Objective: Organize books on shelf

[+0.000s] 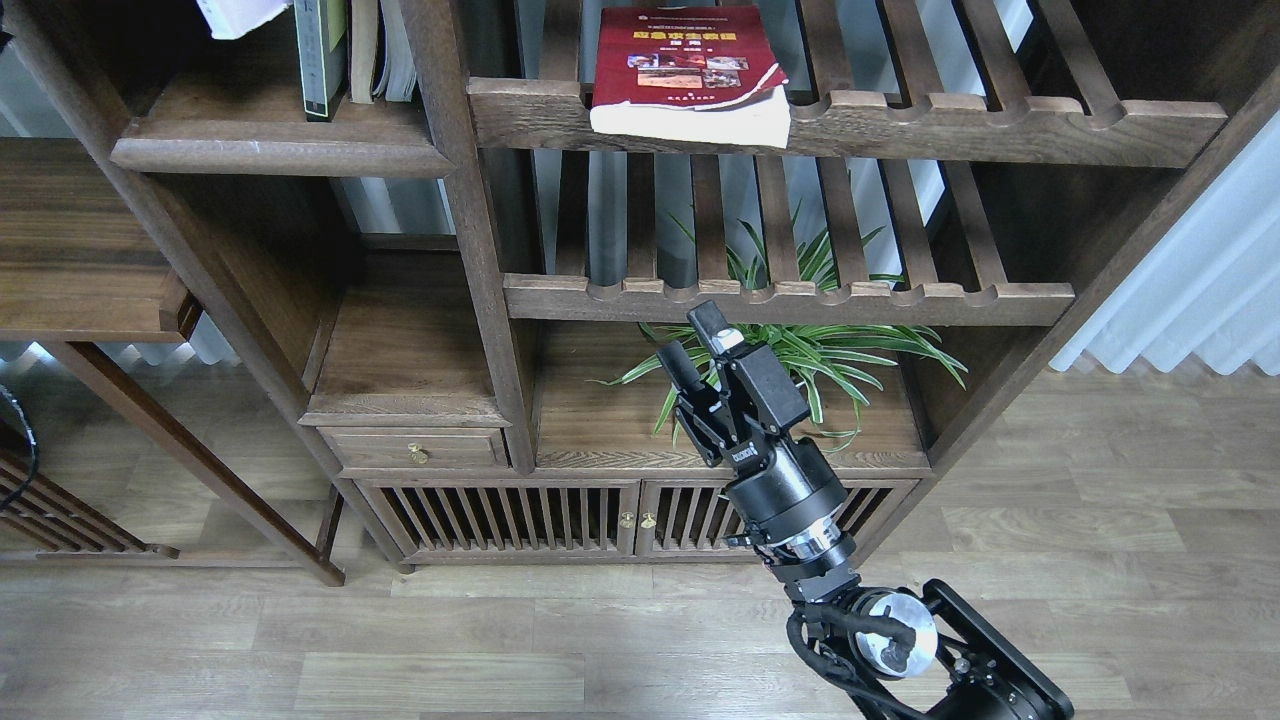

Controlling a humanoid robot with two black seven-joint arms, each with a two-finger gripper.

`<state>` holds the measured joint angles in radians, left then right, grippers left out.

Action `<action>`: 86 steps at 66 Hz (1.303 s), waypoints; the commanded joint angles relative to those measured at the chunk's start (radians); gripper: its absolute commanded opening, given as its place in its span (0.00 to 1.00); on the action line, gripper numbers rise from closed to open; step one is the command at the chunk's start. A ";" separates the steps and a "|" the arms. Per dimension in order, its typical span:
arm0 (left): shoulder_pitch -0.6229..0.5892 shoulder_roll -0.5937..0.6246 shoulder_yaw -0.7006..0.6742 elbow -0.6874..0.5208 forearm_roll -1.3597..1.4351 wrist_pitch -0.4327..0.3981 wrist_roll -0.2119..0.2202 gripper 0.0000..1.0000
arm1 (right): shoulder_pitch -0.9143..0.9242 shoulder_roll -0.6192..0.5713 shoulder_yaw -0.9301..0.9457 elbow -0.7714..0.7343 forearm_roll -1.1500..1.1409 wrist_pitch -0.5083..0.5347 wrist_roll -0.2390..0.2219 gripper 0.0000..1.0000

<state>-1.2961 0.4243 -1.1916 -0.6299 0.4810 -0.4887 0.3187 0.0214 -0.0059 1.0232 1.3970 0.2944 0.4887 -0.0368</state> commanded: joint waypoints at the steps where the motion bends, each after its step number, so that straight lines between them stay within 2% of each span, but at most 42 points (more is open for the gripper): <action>1: -0.006 -0.002 0.001 -0.005 -0.058 0.000 0.005 0.04 | -0.001 -0.005 0.014 0.005 0.008 0.000 0.000 0.88; 11: -0.023 0.001 0.012 0.007 -0.130 0.000 0.054 0.02 | -0.001 -0.003 0.028 0.008 0.017 0.000 0.002 0.88; 18: -0.029 0.014 0.023 0.010 -0.127 0.000 0.060 0.00 | -0.001 -0.003 0.028 0.014 0.017 0.000 0.002 0.88; 28: -0.042 0.028 0.058 -0.005 -0.044 0.000 0.034 0.00 | -0.001 0.003 0.028 0.025 0.017 0.000 0.002 0.88; 33: -0.045 0.034 0.059 -0.013 0.030 0.000 0.002 0.00 | -0.001 0.003 0.028 0.034 0.017 0.000 0.002 0.88; 45: -0.081 0.070 0.119 -0.016 0.156 0.000 -0.016 0.00 | 0.000 0.006 0.029 0.040 0.018 0.000 0.002 0.88; 49: -0.089 0.068 0.153 -0.017 0.188 0.000 -0.053 0.00 | 0.000 0.006 0.028 0.040 0.018 0.000 0.002 0.88; 53: -0.089 0.065 0.182 -0.017 0.223 0.000 -0.117 0.00 | 0.005 0.006 0.029 0.040 0.018 0.000 0.003 0.88; 59: -0.092 0.059 0.205 -0.017 0.267 0.000 -0.184 0.00 | 0.006 0.006 0.029 0.040 0.028 0.000 0.005 0.88; 66: -0.092 0.028 0.221 -0.016 0.343 0.000 -0.300 0.00 | 0.017 0.006 0.029 0.040 0.040 0.000 0.006 0.88; 79: -0.091 0.021 0.259 -0.013 0.363 0.000 -0.374 0.00 | 0.038 0.006 0.029 0.053 0.060 0.000 0.015 0.88; 86: -0.089 0.031 0.290 -0.007 0.390 0.000 -0.446 0.00 | 0.069 0.006 0.038 0.054 0.100 0.000 0.020 0.88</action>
<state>-1.3878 0.4464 -0.9312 -0.6426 0.8449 -0.4889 -0.0598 0.0626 0.0000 1.0524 1.4477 0.3581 0.4887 -0.0211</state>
